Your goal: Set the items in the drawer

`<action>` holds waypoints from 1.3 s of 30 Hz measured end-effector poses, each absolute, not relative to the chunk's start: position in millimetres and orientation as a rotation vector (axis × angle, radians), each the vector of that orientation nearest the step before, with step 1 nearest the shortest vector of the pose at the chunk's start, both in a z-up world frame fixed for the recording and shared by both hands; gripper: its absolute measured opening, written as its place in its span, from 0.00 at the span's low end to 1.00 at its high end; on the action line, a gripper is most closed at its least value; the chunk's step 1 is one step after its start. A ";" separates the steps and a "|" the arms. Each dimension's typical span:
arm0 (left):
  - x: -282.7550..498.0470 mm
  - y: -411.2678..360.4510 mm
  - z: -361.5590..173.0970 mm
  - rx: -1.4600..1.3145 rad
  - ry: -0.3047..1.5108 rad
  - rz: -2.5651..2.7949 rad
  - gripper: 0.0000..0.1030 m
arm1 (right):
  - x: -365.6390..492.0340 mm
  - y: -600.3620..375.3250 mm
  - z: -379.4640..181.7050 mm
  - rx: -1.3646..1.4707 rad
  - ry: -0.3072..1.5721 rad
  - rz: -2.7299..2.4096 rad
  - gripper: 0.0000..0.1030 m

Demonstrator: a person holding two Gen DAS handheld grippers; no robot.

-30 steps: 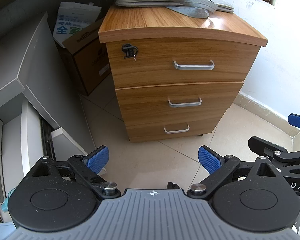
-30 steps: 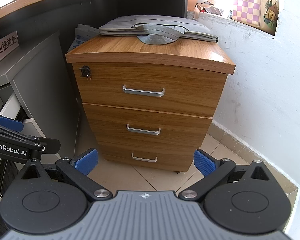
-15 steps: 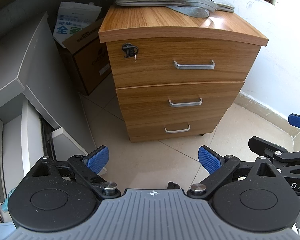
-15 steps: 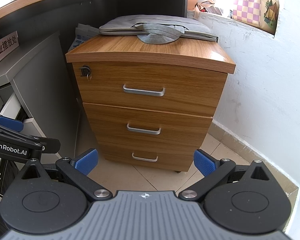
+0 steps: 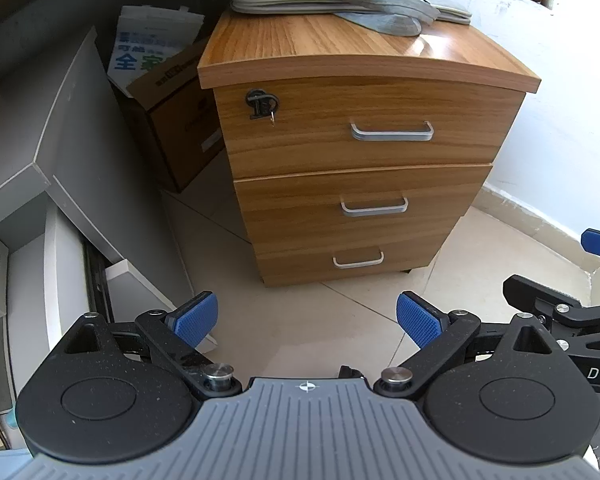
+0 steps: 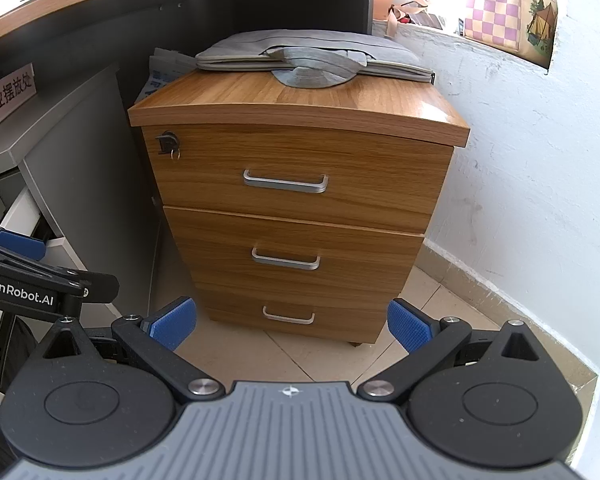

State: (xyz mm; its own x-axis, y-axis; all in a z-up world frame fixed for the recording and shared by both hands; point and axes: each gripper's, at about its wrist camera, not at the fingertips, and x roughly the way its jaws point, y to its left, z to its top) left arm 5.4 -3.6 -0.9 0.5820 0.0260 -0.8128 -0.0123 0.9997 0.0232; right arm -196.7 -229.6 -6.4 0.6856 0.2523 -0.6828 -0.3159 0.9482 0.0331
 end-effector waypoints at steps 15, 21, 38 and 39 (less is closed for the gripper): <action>20.8 4.2 -5.7 0.032 0.958 0.054 0.94 | -184.3 -235.3 -13.5 -0.073 0.751 0.309 0.99; 32.1 7.4 -8.5 0.055 0.955 0.065 0.94 | -171.0 -243.4 -16.4 -0.065 0.737 0.283 0.99; 83.4 25.5 -14.6 0.052 0.891 0.009 0.94 | -107.2 -276.3 -20.6 -0.072 0.658 0.256 0.99; 87.3 28.7 -15.0 0.038 0.883 0.002 0.94 | -102.3 -277.5 -21.0 -0.073 0.654 0.260 0.99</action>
State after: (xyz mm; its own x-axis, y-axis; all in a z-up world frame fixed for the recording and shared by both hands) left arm 87.3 28.7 -15.0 0.6346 0.0176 -0.7726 0.0138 0.9993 0.0340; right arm -102.3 -277.5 -21.0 0.7626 0.2158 -0.6098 -0.2617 0.9651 0.0142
